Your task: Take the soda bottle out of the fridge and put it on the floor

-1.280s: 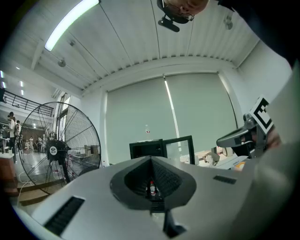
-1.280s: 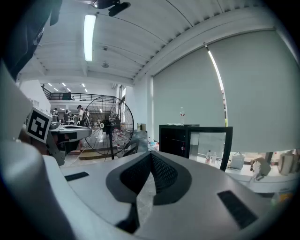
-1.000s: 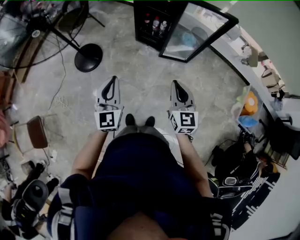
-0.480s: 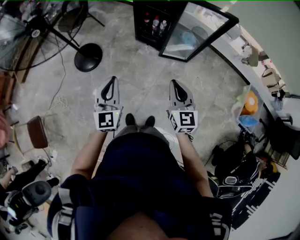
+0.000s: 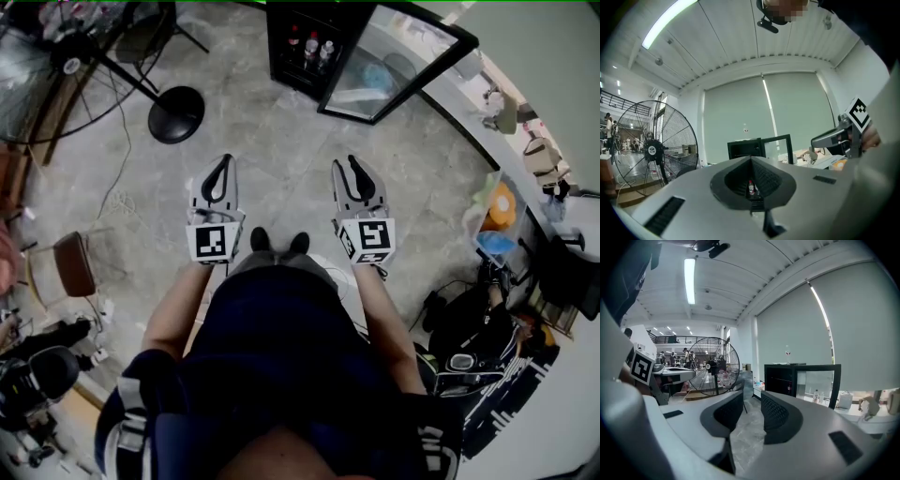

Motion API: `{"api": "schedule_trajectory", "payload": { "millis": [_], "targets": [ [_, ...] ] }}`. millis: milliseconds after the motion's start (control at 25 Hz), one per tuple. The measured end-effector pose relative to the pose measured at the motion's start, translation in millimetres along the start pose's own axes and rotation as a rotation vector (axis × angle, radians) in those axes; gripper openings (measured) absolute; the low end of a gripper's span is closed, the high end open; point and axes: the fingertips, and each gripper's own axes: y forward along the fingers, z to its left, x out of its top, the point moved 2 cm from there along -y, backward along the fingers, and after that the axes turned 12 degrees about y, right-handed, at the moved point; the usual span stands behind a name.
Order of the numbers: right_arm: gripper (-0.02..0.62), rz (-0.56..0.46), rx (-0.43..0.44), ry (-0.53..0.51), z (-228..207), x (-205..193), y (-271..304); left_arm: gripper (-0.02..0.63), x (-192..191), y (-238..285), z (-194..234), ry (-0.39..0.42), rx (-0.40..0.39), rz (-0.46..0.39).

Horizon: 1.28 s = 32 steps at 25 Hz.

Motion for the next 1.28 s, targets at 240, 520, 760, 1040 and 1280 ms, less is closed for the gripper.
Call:
{"api": "schedule_trajectory", "payload": {
  "millis": [240,520,760,1040,1280],
  "targets": [
    [0.178,-0.005,0.027,0.002,5.0,1.5,9.2,0.025,-2.1,0.3,7.1,0.003,-0.001,-0.003],
    [0.226,-0.017,0.054,0.016,15.9,0.8,22.8,0.025,-5.1,0.9,15.7,0.004,-0.013,-0.007],
    [0.232,-0.016,0.037,0.025,24.4,-2.9,44.5,0.025,-15.0,5.3,33.1,0.002,-0.041,-0.011],
    [0.239,-0.024,0.019,0.024,41.8,-9.7,75.7,0.025,-24.9,8.1,60.5,-0.006,-0.077,-0.037],
    [0.241,-0.011,0.019,0.006,44.8,-21.1,121.7,0.025,-36.4,24.0,77.8,0.005,-0.115,-0.038]
  ]
}}
